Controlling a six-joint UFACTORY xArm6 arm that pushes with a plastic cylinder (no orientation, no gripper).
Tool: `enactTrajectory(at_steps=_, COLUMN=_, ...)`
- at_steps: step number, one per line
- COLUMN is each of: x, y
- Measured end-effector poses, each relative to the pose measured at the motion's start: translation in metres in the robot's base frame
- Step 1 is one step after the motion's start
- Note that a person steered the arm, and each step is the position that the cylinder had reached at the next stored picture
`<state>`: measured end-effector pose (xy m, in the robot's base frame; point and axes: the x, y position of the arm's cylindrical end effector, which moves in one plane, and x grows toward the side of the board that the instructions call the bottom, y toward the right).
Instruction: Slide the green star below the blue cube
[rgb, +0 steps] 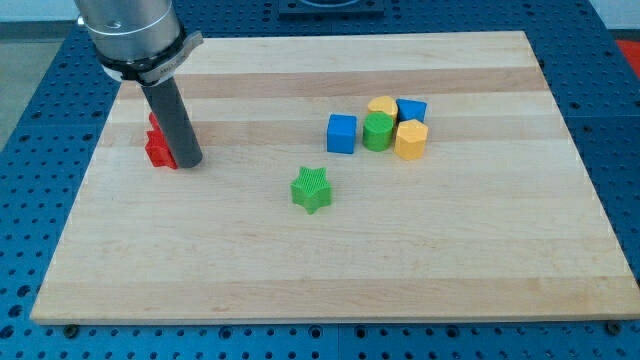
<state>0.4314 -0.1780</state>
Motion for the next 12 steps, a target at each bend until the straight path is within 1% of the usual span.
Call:
enactTrajectory(at_steps=1, x=0.014, y=0.026)
enactTrajectory(at_steps=2, x=0.014, y=0.046)
enactTrajectory(at_steps=4, x=0.016, y=0.044)
enactTrajectory(at_steps=5, x=0.033, y=0.044)
enactTrajectory(at_steps=6, x=0.074, y=0.070)
enactTrajectory(at_steps=7, x=0.099, y=0.109)
enactTrajectory(at_steps=8, x=0.088, y=0.112)
enactTrajectory(at_steps=9, x=0.070, y=0.143)
enactTrajectory(at_steps=10, x=0.058, y=0.188)
enactTrajectory(at_steps=11, x=0.040, y=0.190)
enactTrajectory(at_steps=12, x=0.022, y=0.175)
